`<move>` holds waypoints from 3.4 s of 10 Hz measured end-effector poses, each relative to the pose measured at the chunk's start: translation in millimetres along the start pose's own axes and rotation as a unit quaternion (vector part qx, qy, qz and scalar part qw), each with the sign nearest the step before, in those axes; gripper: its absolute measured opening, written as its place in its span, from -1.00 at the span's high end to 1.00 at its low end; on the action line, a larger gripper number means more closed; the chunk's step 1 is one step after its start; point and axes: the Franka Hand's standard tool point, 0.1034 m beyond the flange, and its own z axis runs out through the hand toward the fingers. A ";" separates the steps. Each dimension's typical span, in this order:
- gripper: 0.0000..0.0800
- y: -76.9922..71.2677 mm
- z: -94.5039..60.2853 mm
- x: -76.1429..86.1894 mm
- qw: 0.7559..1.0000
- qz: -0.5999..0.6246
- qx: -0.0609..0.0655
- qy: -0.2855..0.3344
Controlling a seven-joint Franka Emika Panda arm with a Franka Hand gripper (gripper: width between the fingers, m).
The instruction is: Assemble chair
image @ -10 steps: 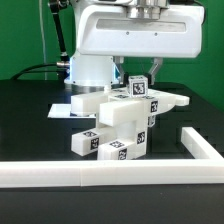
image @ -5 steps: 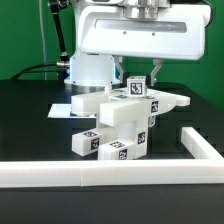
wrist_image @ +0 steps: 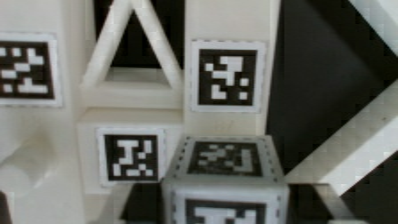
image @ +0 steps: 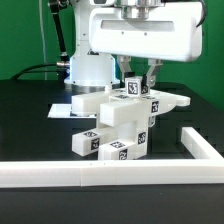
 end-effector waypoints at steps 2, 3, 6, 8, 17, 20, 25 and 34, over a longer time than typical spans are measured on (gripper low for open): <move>0.28 -0.3 0.1 -0.3 0.999 0.032 0.002 -0.002; 0.28 -0.3 0.2 -0.3 1.000 0.026 0.002 -0.002; -0.53 -3.1 -0.1 -3.6 1.000 -0.025 0.002 -0.001; -0.61 -3.1 -0.1 -3.5 0.991 -0.132 0.003 0.000; -0.62 -2.1 -1.8 2.7 0.868 -0.496 0.004 0.009; -0.62 -1.4 -1.4 3.2 0.832 -0.555 -0.004 0.010; 0.29 -1.1 -1.3 3.4 0.835 -0.551 -0.004 0.010; 0.29 -0.6 -0.7 4.3 0.947 -0.321 -0.001 0.011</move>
Offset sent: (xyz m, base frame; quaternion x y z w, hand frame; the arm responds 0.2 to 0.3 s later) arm 0.0000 0.0000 0.0000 0.0000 0.0000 -0.0650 0.9979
